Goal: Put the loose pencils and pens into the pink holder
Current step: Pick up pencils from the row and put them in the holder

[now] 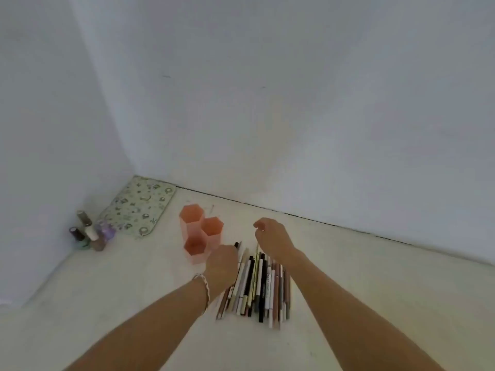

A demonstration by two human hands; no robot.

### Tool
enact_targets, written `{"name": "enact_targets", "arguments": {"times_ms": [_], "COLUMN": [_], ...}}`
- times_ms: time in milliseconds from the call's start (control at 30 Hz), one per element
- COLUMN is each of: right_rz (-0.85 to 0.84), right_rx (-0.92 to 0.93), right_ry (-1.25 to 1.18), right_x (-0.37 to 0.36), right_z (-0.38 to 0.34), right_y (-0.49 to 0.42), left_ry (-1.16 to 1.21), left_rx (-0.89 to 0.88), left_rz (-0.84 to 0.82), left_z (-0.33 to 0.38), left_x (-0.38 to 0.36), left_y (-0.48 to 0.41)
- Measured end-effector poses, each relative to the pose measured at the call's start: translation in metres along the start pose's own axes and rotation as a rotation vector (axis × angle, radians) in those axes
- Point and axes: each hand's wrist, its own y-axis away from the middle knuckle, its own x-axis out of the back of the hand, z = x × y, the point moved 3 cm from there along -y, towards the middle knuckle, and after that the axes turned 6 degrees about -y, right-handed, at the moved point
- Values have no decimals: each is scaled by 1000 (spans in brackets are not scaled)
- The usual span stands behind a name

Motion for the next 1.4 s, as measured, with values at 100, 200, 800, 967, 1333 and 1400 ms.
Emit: {"name": "enact_targets", "arguments": {"times_ms": [100,200,800,967,1333,1400], "right_rz": [1,-5,42,-6,90,168], "right_rx": [28,41,-135,-221,-155,-177], "right_ry": [-28,-40,-38,92,174,-70], "right_x": [-9,-22,-33,-72,-83,-54], "right_z": [3,6,26,26,11,3], "right_y": [-22,-37,-54,-61,-74,-81], "left_ry": [35,80,812,1110,1238,1181], "left_rx": [90,137,69,136,59,41], "left_rz": [-17,-44,301,488,670,732], "left_z": [5,11,-30,-65,-123,-141], "left_x": [-14,-21,55,86,108,114], "left_y": [-11,-12,-25,-32,-32,-32]}}
